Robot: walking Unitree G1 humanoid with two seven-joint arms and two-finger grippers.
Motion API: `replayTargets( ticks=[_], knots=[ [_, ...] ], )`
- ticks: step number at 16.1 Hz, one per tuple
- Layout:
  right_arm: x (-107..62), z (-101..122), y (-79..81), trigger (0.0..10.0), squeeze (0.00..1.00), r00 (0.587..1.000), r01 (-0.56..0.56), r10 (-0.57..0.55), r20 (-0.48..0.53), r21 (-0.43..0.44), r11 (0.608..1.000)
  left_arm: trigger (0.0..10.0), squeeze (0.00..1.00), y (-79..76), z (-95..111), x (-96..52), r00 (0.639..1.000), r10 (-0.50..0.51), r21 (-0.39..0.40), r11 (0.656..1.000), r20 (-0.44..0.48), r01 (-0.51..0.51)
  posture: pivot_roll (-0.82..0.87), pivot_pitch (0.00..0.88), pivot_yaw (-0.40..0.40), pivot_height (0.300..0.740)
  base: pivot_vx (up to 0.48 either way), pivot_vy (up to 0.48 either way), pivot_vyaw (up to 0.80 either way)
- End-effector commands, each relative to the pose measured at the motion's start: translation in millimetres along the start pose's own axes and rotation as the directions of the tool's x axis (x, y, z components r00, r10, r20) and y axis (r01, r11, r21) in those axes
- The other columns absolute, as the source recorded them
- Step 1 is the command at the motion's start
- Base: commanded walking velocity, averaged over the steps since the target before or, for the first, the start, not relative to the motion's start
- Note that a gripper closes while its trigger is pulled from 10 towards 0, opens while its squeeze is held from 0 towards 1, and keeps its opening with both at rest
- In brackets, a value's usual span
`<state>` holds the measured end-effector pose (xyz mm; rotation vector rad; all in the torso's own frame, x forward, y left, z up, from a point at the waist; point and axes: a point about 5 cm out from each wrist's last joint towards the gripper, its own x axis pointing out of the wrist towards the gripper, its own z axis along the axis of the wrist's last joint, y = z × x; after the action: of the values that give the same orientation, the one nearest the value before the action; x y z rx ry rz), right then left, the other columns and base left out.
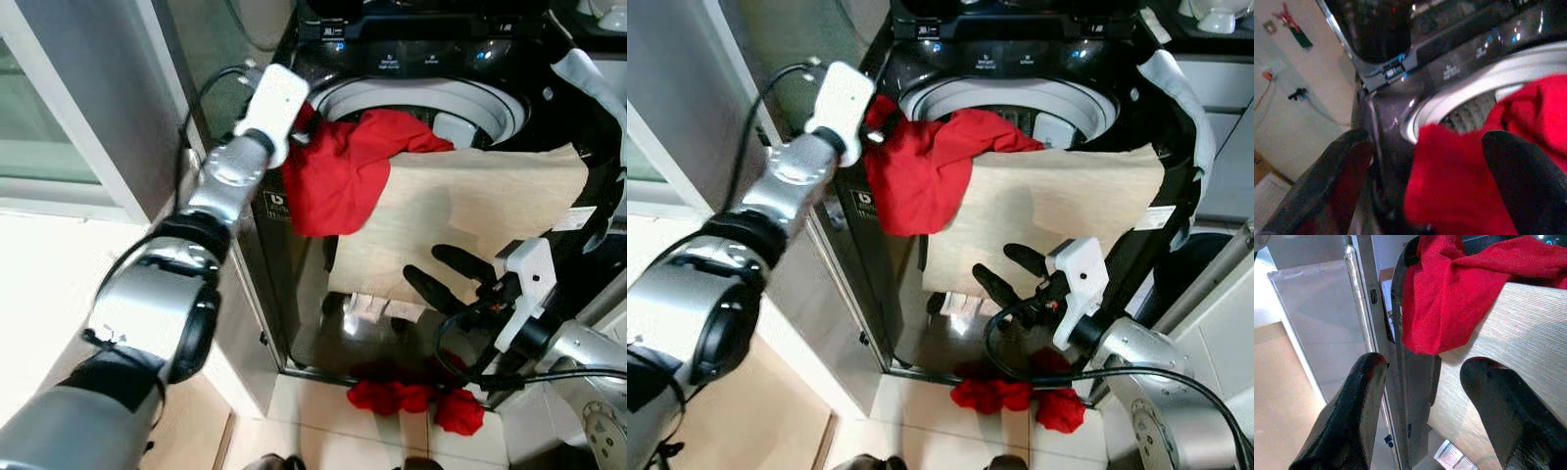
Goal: Clothes washing
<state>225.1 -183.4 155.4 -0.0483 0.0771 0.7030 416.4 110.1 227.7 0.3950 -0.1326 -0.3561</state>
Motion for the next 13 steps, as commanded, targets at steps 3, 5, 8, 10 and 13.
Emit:
replayTargets(
  ticks=[3, 5, 8, 10, 13],
  knots=[
    [-1.5, -0.1, 3.6, 10.0, 0.40, 1.000, -0.005, 0.005, 0.014, -0.004, 1.000, 10.0, 0.00, -1.2, -10.8, -6.7, 0.987, -0.155, -0.118, 0.982, -0.042, 0.149, -0.31, 0.000, 0.134, 0.740, 0.000, 0.000, 0.00],
    [-3.8, -1.4, 4.7, 10.0, 0.41, 1.000, 0.000, 0.000, 0.010, 0.000, 1.000, 10.0, 0.00, -4.3, -15.0, -12.2, 0.962, -0.264, -0.160, 0.955, -0.066, 0.251, -0.32, 0.000, 0.142, 0.740, 0.000, 0.000, 0.00],
    [-5.3, -2.7, 5.5, 10.0, 0.41, 1.000, 0.002, -0.002, 0.007, 0.005, 1.000, 10.0, 0.00, -16.0, -32.7, -18.1, 0.928, -0.347, -0.171, 0.931, -0.138, 0.323, -0.32, 0.000, 0.143, 0.740, 0.000, 0.000, 0.00],
    [-6.8, -4.2, 6.2, 10.0, 0.41, 1.000, 0.004, -0.004, 0.002, 0.009, 1.000, 10.0, 0.00, -30.9, -51.9, -20.6, 0.919, -0.331, -0.183, 0.938, -0.216, 0.295, -0.32, 0.000, 0.144, 0.740, 0.000, 0.000, 0.00],
    [-8.0, -4.6, 7.3, 10.0, 0.41, 1.000, 0.010, -0.010, -0.002, 0.011, 1.000, 10.0, 0.00, -34.5, -68.3, -23.3, 0.931, -0.188, 0.017, 0.979, -0.314, 0.204, -0.34, 0.000, 0.149, 0.740, 0.000, 0.000, 0.00]
  ],
)
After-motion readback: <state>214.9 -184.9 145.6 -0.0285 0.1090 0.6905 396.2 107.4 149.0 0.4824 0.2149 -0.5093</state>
